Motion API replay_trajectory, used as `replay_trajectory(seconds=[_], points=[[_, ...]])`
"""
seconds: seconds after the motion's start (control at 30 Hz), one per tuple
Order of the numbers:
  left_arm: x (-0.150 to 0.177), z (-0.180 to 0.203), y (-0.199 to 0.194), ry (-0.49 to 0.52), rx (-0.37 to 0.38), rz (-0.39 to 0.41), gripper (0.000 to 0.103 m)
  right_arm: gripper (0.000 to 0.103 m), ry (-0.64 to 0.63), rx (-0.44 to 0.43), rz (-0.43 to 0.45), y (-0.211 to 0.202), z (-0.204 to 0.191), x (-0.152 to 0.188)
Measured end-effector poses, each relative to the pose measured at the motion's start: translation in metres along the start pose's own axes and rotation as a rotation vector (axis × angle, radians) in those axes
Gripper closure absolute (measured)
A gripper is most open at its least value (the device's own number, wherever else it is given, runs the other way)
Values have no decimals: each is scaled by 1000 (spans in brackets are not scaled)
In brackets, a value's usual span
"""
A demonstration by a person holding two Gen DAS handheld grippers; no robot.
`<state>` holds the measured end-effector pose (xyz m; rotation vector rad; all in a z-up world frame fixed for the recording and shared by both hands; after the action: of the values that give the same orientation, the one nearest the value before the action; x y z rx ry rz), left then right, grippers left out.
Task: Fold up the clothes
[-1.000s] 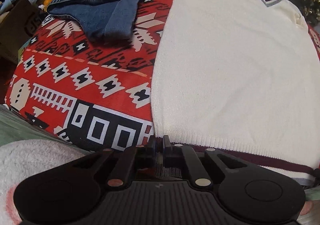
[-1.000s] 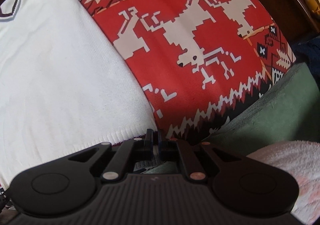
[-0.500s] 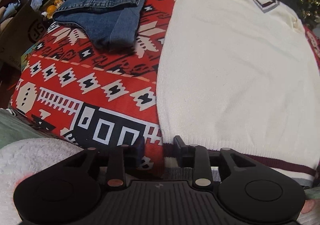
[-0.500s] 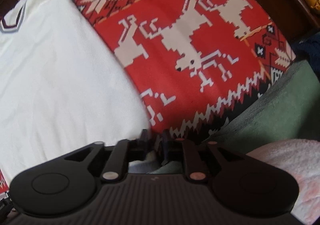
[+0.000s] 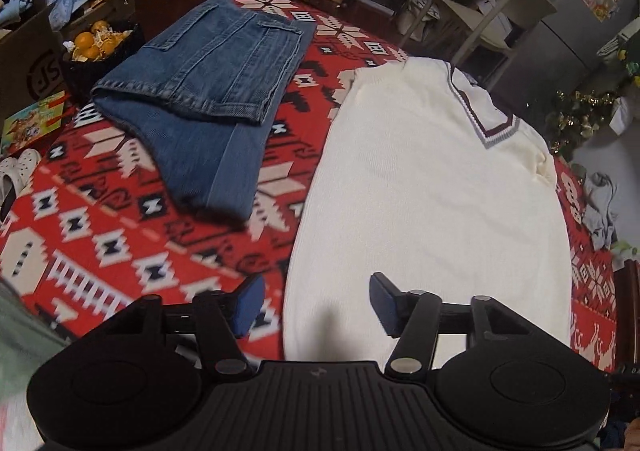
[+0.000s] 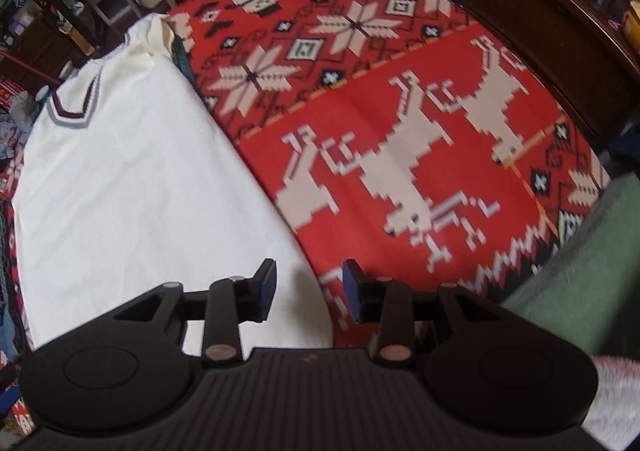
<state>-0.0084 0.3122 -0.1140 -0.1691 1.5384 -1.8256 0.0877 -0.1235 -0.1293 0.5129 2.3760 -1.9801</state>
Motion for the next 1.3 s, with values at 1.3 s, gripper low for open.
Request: replay_trajectory(seconds=[1.3], points=[[-109, 44, 111, 131, 145, 147, 37, 87, -49, -302, 91, 109, -76, -151]])
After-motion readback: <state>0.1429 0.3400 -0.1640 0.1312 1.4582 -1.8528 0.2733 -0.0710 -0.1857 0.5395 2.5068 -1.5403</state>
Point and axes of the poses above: each gripper's, at about its wrist camera, not at the fingertips, and y roughly the way its jaws point, z to its right, x to its underside, the point moved 6 cm from there along y, roughly the way its jaws point, and after that the axes turned 5 degrees about -z, right-handed, at the moved point
